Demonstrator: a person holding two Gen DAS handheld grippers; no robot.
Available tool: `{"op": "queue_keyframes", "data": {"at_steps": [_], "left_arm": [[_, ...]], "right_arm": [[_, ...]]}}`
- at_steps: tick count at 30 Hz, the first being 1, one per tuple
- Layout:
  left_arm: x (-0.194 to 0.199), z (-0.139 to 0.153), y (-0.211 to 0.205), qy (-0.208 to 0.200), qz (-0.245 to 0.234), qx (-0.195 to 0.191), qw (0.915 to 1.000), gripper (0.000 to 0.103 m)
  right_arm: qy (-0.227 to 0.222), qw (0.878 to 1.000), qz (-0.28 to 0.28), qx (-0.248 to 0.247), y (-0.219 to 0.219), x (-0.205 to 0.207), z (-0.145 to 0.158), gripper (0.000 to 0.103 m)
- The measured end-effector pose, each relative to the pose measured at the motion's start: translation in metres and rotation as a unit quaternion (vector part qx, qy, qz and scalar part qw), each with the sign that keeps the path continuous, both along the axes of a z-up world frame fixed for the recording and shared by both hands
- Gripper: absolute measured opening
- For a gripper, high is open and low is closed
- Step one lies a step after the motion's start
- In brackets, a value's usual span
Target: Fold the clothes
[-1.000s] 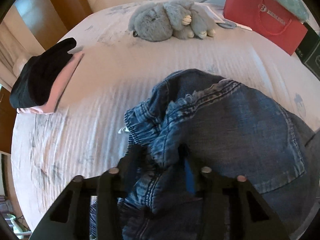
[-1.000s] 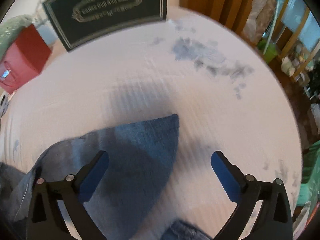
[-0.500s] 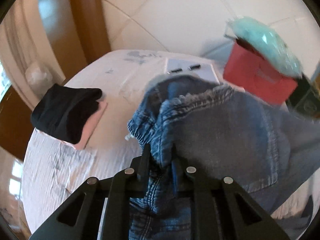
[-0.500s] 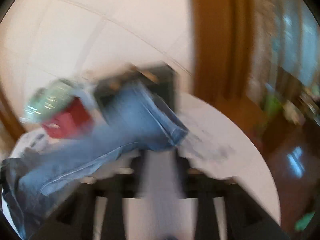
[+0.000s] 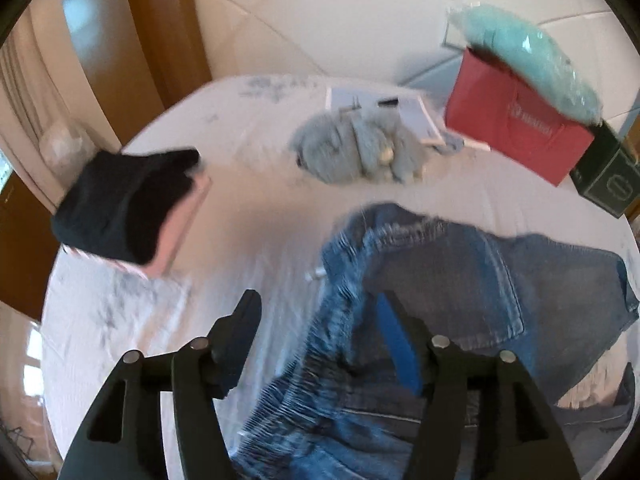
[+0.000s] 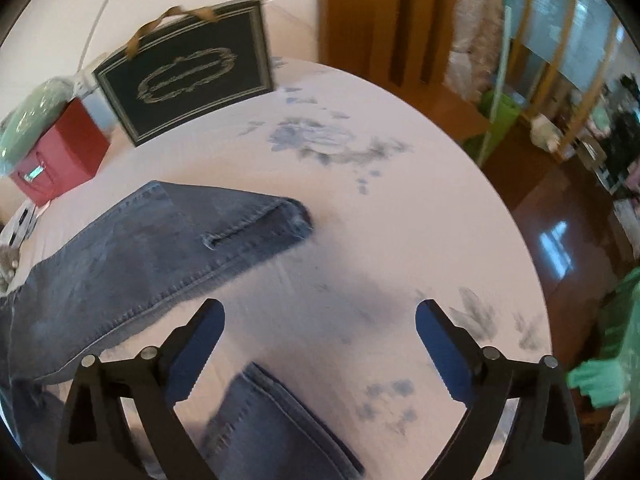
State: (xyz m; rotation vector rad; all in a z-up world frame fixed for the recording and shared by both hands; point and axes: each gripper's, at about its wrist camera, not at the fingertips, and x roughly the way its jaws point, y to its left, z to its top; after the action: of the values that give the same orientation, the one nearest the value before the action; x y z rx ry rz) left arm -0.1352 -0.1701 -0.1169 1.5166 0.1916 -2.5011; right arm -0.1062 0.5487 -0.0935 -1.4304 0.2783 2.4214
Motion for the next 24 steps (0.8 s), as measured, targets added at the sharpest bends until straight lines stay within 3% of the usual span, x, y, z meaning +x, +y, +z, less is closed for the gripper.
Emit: {"op": "queue_keyframes", "data": {"at_steps": [5, 10, 17, 18, 19, 20, 21, 23, 24], "left_arm": [[-0.009, -0.007, -0.012, -0.005, 0.008, -0.004, 1.0, 0.062], [-0.028, -0.034, -0.005, -0.016, 0.003, 0.015, 0.9998, 0.062], [-0.057, -0.061, 0.021, -0.043, -0.02, 0.013, 0.9988, 0.062], [-0.059, -0.065, 0.026, -0.048, -0.022, 0.004, 0.9986, 0.057], [-0.061, -0.069, 0.032, -0.054, -0.024, -0.009, 0.9982, 0.042], [-0.063, -0.071, 0.037, -0.058, -0.026, -0.022, 0.9977, 0.037], [-0.063, -0.069, 0.043, -0.057, -0.029, -0.032, 0.9974, 0.026], [-0.064, -0.06, 0.051, -0.052, -0.029, -0.048, 0.9971, 0.019], [-0.065, -0.051, 0.053, -0.04, -0.028, -0.056, 0.9973, 0.016]], "right_arm": [[-0.001, 0.999, 0.039, 0.004, -0.022, -0.033, -0.022, 0.097], [0.001, 0.997, 0.08, 0.017, -0.04, -0.066, -0.029, 0.097], [-0.039, 0.984, 0.162, 0.063, -0.069, -0.105, -0.059, 0.097], [-0.048, 0.981, 0.173, 0.071, -0.073, -0.108, -0.066, 0.096], [-0.058, 0.978, 0.184, 0.08, -0.077, -0.112, -0.072, 0.08], [-0.074, 0.976, 0.185, 0.088, -0.078, -0.117, -0.08, 0.055], [-0.087, 0.974, 0.177, 0.107, -0.077, -0.122, -0.085, 0.01], [-0.068, 0.98, 0.147, 0.114, -0.065, -0.129, -0.077, 0.01], [-0.032, 0.984, 0.123, 0.123, -0.054, -0.133, -0.059, 0.01]]}}
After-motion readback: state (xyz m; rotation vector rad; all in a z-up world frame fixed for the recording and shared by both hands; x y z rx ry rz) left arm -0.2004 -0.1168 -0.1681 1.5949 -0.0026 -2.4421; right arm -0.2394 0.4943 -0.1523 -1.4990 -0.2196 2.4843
